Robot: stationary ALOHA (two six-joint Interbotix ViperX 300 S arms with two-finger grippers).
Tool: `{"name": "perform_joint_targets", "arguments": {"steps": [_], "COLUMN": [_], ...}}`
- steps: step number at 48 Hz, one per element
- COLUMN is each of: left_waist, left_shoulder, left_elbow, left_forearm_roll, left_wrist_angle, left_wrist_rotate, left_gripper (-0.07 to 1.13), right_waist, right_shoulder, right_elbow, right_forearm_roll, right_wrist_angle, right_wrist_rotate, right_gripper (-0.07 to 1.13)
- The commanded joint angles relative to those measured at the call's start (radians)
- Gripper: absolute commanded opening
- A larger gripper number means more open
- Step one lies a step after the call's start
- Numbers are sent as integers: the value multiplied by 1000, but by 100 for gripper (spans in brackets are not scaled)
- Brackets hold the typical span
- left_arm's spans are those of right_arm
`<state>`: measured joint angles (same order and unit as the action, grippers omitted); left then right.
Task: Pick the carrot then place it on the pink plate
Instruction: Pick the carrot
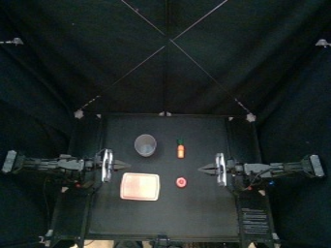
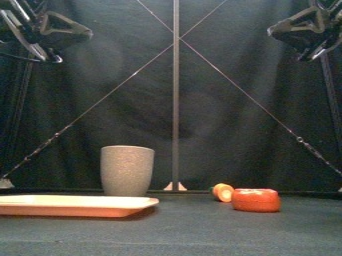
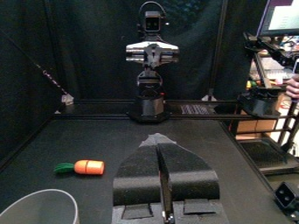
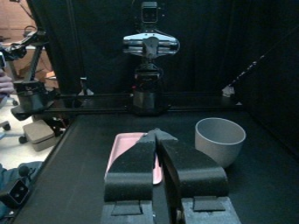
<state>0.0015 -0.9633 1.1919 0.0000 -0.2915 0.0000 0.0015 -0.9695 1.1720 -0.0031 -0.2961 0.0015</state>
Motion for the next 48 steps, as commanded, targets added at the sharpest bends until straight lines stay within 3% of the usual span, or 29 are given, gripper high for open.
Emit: {"name": "perform_joint_targets", "arguments": {"steps": [1,12,22,32,39,48], "left_waist": [18,25,25,21,21,21], "left_shoulder": [-9,-17,-17,-17,-17,-18], "left_elbow": [3,8,8,8,8,8], "left_forearm_roll": [-2,-3,-3,-2,0,0], "left_wrist_angle": [-11,-11,-5,-5,-5,-5], "left_wrist_rotate": [0,0,0,0,2,2], "left_gripper": [-5,-2,-2,-2,-2,-2], "right_waist": [-26,-212,-313,-356,-367,-388], "right_shoulder": [34,196,344,499,614,746], "right_elbow": [-9,-17,-54,-100,-141,-218], "right_forearm_roll": [25,242,291,345,351,351], "right_wrist_angle": [-3,-2,0,0,2,51], "right_wrist_rotate": [14,106,153,189,192,190], "right_gripper": [3,5,6,9,22,52]}}
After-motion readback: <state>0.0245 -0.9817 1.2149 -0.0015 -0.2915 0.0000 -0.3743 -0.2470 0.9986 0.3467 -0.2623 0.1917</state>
